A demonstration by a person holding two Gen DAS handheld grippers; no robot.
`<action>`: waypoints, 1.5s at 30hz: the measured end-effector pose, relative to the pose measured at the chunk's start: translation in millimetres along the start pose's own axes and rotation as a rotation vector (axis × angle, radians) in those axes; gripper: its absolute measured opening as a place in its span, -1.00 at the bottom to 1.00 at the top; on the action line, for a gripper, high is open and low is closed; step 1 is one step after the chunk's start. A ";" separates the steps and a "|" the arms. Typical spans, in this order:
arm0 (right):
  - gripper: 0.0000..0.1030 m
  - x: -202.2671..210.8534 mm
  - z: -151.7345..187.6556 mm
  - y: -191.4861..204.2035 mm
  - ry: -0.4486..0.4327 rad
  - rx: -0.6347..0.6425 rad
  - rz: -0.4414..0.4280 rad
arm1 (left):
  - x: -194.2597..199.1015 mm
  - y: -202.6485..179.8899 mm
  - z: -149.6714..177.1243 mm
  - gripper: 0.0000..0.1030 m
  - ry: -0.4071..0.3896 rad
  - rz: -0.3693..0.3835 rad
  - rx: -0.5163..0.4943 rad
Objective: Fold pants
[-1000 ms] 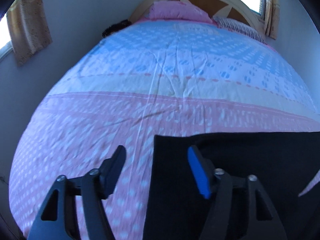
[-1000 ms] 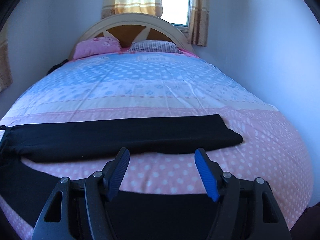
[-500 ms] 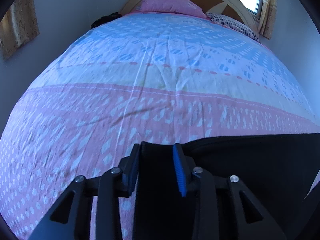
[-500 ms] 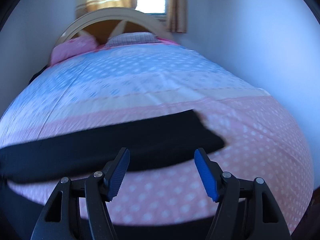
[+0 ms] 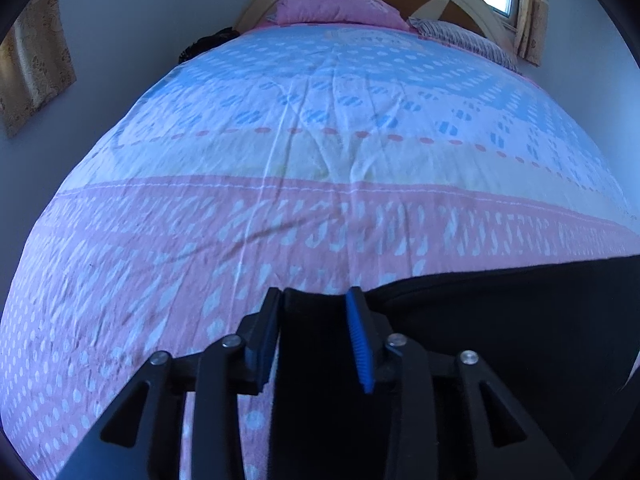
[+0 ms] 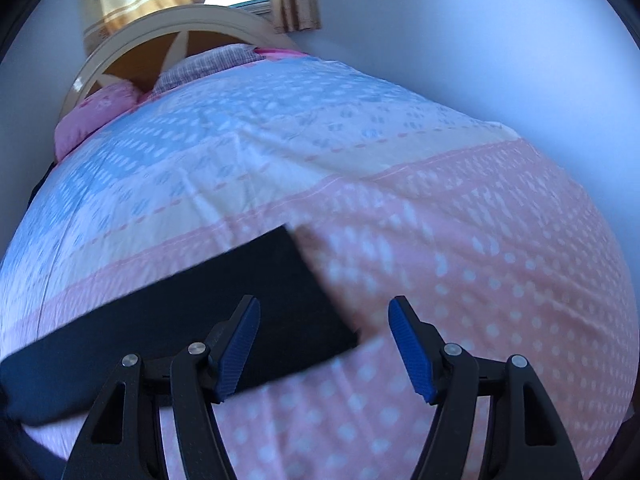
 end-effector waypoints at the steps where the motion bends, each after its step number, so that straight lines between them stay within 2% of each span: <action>1: 0.32 -4.7 -4.4 -4.1 0.002 -0.017 -0.006 | -0.6 0.2 -0.2 -0.30 0.002 -0.002 0.001; 6: 0.32 -36.2 -19.5 -0.8 0.077 -0.061 -0.079 | -1.2 -5.0 -2.4 -0.33 0.000 -0.027 -0.049; 11: 0.32 -66.4 -33.3 16.5 0.116 -0.067 -0.129 | -2.7 -4.5 -3.1 -0.43 -0.008 0.015 -0.031; 16: 0.32 -88.7 -30.8 31.6 0.158 -0.043 -0.154 | -3.1 -7.0 -1.1 -0.55 -0.019 0.032 -0.027; 17: 0.25 -89.7 -29.5 34.7 0.157 -0.026 -0.152 | -2.6 -8.4 -1.0 -0.62 -0.021 0.037 -0.031; 19: -0.72 -89.2 -24.9 40.3 0.166 0.023 -0.135 | -2.0 -11.6 -0.8 -0.68 -0.021 0.030 -0.047; 20: -0.74 -88.0 -24.5 40.3 0.162 0.034 -0.125 | -0.8 -13.5 -0.8 -0.72 -0.024 0.023 -0.058; 21: -0.88 -83.7 -24.1 41.5 0.150 0.051 -0.119 | 1.5 -14.3 -1.6 -0.73 -0.029 0.017 -0.060; 25: -0.90 -55.8 -31.6 40.9 0.078 0.092 -0.106 | 20.1 -10.5 -7.5 -0.75 -0.078 0.035 -0.026; 32: -0.91 -0.6 -43.0 29.1 -0.041 0.080 -0.120 | 65.8 -4.4 -13.0 -0.75 -0.170 0.102 0.014; 38: -0.92 41.6 -32.1 14.6 -0.101 0.057 -0.140 | 96.1 -2.2 -3.8 -0.75 -0.216 0.142 0.027; 45: -0.92 93.1 -4.7 -8.8 -0.153 0.031 -0.179 | 130.8 2.9 22.7 -0.75 -0.265 0.200 0.058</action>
Point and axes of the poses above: each gripper's, at about its wrist camera, not at the fingertips, and x roughly against the way its jaws point, y to its left, z to its underside, the point moved 10 cm from there along -x, roughly the way its jaws point, and after that the axes turned 1 degree about -x, right-handed, at the moved point
